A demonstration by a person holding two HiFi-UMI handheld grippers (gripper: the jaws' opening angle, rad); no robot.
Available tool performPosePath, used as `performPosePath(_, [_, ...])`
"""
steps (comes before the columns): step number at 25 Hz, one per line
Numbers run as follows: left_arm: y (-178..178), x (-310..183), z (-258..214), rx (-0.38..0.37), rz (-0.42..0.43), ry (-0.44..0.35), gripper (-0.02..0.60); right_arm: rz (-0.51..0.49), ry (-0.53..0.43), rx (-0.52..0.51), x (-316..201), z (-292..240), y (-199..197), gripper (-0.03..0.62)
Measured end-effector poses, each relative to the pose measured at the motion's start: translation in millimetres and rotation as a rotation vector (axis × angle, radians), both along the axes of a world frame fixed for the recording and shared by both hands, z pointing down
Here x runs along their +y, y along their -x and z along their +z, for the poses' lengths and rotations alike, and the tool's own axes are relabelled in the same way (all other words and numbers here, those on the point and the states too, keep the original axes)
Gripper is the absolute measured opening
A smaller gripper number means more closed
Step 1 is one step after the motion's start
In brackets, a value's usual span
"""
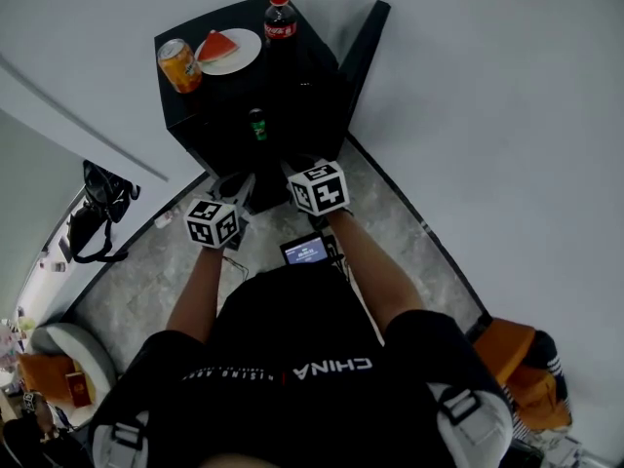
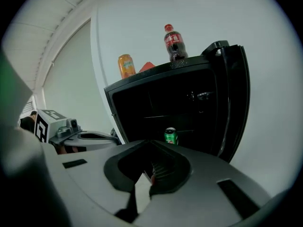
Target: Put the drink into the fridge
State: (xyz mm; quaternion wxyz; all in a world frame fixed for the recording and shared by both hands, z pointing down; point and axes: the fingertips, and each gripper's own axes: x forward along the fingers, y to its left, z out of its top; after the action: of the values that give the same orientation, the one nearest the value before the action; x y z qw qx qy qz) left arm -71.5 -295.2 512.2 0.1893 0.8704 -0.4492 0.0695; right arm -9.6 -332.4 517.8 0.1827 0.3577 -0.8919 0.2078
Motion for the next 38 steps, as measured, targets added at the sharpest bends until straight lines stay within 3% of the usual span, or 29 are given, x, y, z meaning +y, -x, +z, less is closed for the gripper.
performPosePath(7, [-11.1,7.6,9.9,-0.054,0.019,0.025,0.012,-0.005,0.008,-0.006,2.5,2.7,-4.0,0.015])
performPosePath(16, [-37.8,13.4,13.4,-0.089,-0.02,0.044,0.012,-0.042,0.019,-0.023,8.6,5.0,-29.8,0.015])
performPosePath(28, [-35.6,77.1,59.5,-0.104,-0.097,0.165,0.012,-0.025,0.139,-0.059,39.8,50.1,-49.4,0.015])
performPosePath(38, [-17.3,126.4,31.2,-0.063,-0.032,0.073,0.012,0.086,0.126,-0.04,101.5,43.2,-43.9,0.015])
